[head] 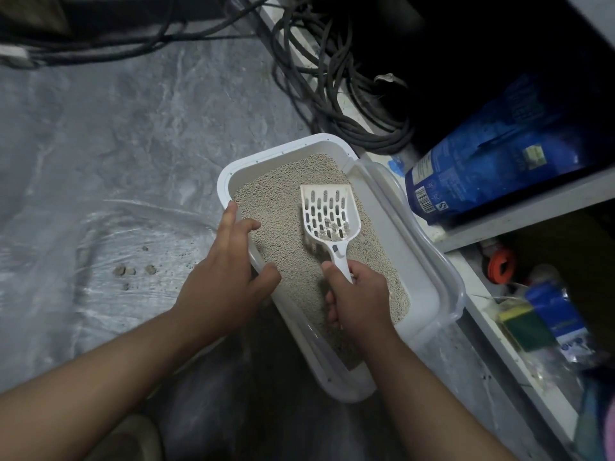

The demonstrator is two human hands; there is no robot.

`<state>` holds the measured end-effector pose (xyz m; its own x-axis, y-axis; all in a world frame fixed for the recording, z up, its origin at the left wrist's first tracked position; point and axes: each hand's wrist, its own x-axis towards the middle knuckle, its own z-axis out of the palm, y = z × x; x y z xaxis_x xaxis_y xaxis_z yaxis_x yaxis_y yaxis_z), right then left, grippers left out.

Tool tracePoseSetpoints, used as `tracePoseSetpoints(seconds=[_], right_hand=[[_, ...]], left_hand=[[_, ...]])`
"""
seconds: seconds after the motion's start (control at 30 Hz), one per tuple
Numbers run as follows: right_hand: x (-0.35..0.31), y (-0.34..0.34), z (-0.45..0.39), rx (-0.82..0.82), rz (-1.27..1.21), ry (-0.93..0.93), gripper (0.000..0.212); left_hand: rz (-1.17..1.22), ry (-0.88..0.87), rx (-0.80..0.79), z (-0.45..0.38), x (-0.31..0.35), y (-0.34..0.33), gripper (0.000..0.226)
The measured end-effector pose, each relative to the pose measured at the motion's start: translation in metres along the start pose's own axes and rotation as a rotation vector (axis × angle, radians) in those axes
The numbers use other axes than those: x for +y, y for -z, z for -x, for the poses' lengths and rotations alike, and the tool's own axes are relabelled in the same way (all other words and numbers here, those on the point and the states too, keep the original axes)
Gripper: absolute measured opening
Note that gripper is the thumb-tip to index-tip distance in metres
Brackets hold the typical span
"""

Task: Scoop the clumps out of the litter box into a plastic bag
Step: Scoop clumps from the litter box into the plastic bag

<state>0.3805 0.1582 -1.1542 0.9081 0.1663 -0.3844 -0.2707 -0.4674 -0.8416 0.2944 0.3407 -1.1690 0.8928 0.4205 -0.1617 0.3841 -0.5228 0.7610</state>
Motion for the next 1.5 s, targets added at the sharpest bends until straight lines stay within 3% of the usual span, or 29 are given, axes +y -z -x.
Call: tracePoseSetpoints(seconds=[0.23,0.6,0.7,0.87,1.13,1.33,1.5], right_hand=[[-0.005,0.002,0.005,-0.007,-0.007,0.017,0.027],[-0.038,-0.001,0.021,-0.086,-0.103,0.045,0.023],[-0.055,-0.009,0.034,-0.150,-0.154,0.033,0.020],[-0.072,-0.038,0.062,-0.304,-0.170,0.067,0.013],[-0.039,-0.101,0.080,-0.407,0.258,0.215,0.017],[-0.022,-0.135,0.077,-0.452,0.599,0.407,0.024],[-0.017,-0.151,0.072,-0.484,0.886,0.432,0.022]], left_hand=[[-0.033,-0.038,-0.004,-0.004,-0.002,-0.001,0.065],[-0.001,-0.089,-0.053,-0.008,-0.004,0.007,0.092],[0.131,-0.018,-0.068,-0.005,-0.013,0.016,0.098],[0.215,0.186,0.069,0.006,-0.055,0.043,0.080],[0.180,0.493,0.159,0.040,-0.105,0.062,0.081],[0.154,0.522,0.150,0.055,-0.115,0.072,0.088],[0.127,0.542,0.108,0.061,-0.120,0.070,0.082]])
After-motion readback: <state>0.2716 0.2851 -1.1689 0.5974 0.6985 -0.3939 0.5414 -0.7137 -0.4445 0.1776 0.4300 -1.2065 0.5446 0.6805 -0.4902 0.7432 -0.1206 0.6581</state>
